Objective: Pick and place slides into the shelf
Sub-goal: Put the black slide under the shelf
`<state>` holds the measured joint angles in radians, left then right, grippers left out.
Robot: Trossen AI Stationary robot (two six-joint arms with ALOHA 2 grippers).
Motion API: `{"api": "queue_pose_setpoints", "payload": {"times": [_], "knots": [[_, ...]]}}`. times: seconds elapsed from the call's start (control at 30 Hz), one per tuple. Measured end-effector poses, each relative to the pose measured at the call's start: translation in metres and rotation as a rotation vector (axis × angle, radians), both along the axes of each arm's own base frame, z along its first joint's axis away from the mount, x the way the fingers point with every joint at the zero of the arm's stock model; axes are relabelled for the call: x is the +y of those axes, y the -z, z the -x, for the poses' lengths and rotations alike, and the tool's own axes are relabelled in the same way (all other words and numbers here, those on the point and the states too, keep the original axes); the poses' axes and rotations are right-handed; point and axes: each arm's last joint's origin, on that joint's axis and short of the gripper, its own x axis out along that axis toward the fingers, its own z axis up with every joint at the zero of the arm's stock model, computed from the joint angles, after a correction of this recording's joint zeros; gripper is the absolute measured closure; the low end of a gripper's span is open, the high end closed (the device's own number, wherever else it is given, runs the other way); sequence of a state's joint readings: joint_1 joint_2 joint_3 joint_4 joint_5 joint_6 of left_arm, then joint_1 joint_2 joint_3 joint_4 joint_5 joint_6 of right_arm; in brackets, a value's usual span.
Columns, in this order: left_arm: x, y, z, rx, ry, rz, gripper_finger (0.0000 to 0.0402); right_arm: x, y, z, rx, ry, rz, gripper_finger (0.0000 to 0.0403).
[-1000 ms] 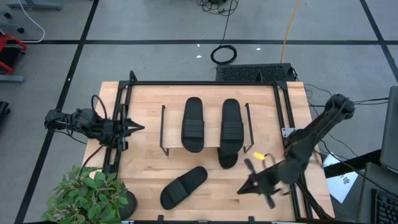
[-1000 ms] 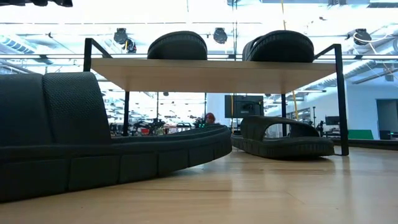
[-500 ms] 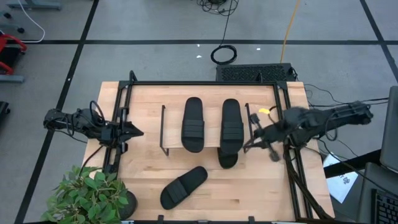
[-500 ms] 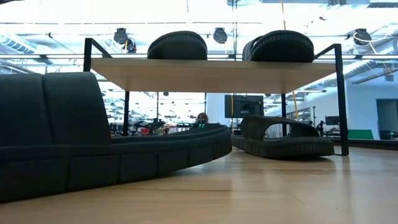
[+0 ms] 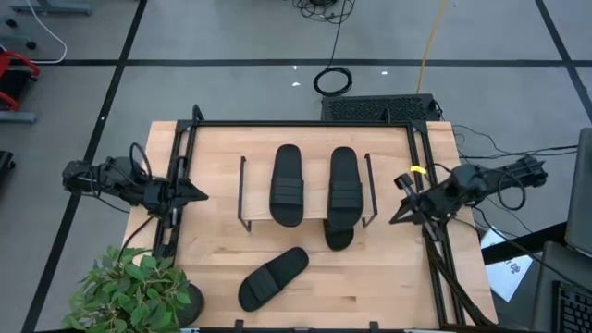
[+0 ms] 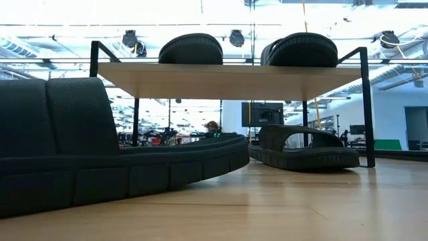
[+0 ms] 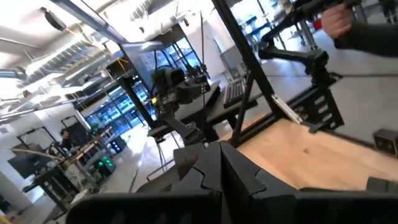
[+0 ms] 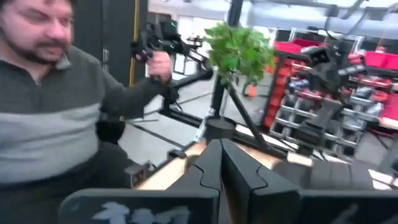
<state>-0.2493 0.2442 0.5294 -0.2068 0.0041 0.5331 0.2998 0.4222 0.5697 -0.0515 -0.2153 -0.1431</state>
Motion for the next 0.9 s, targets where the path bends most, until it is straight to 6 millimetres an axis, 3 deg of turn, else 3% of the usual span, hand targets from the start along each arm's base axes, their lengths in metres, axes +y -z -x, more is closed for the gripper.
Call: {"api": "queue_pose_setpoints", "payload": {"times": [0.23, 0.5, 0.9], "knots": [[0.000, 0.007, -0.019, 0.086, -0.058, -0.094, 0.0400, -0.003, 0.019, 0.008, -0.070, 0.004, -0.030, 0.0403], [0.007, 0.012, -0.030, 0.182, -0.138, 0.081, 0.0401, -0.001, 0.041, 0.004, -0.066, 0.005, -0.030, 0.0403], [-0.015, 0.024, -0.054, 0.304, 0.058, 0.050, 0.0388, 0.000, 0.061, 0.000, -0.150, 0.010, -0.043, 0.0403]]}}
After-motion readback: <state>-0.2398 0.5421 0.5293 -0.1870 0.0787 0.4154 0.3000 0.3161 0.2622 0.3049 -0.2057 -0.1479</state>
